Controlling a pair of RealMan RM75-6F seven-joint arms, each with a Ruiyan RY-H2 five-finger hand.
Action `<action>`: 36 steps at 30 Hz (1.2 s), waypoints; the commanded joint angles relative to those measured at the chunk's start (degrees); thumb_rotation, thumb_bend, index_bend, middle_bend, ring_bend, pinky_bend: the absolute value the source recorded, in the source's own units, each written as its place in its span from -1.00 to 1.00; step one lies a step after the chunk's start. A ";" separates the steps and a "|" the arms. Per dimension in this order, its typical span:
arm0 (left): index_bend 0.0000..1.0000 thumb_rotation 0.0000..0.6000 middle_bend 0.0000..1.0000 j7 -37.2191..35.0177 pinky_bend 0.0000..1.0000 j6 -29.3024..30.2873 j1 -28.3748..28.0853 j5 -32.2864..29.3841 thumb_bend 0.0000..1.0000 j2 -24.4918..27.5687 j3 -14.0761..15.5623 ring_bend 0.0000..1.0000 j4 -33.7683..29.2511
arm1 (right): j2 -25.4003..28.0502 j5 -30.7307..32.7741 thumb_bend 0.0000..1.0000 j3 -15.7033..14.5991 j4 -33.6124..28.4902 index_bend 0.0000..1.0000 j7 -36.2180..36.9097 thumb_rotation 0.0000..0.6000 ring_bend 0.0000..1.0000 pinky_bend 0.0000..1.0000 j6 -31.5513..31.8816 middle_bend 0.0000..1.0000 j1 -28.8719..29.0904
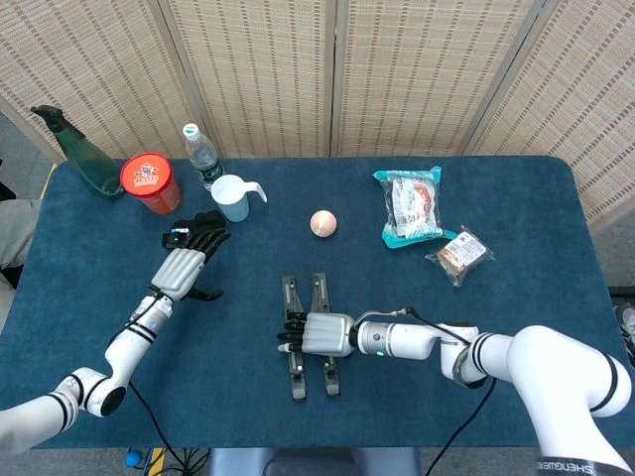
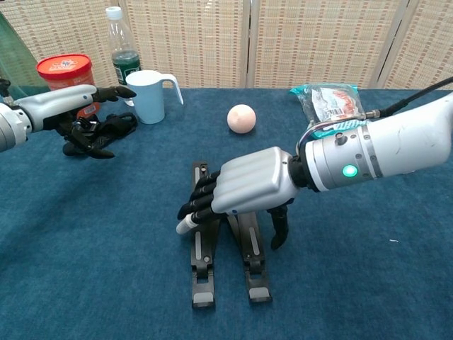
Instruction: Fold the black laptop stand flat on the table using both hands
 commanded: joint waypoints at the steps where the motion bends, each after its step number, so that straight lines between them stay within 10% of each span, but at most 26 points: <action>1: -1.00 1.00 -0.97 -0.12 -1.00 0.11 0.09 0.05 -0.70 -0.02 -0.07 -0.98 0.04 | -0.43 0.09 -1.00 -0.15 0.48 -1.00 0.17 1.00 -1.00 -1.00 0.28 -1.00 0.28; 17: -1.00 1.00 -0.97 -0.79 -1.00 0.15 0.37 0.73 -0.70 -0.29 -0.05 -0.98 0.55 | -3.32 0.99 -0.95 -1.36 4.45 -0.98 1.01 1.00 -1.00 -1.00 2.99 -0.75 -0.13; 36: -1.00 1.00 -0.97 -0.58 -1.00 0.22 0.30 1.31 -0.70 -0.46 -0.11 -0.98 0.33 | -5.87 0.57 -0.64 -1.60 10.49 -0.14 5.50 1.00 -0.68 -0.98 11.27 -0.03 -1.63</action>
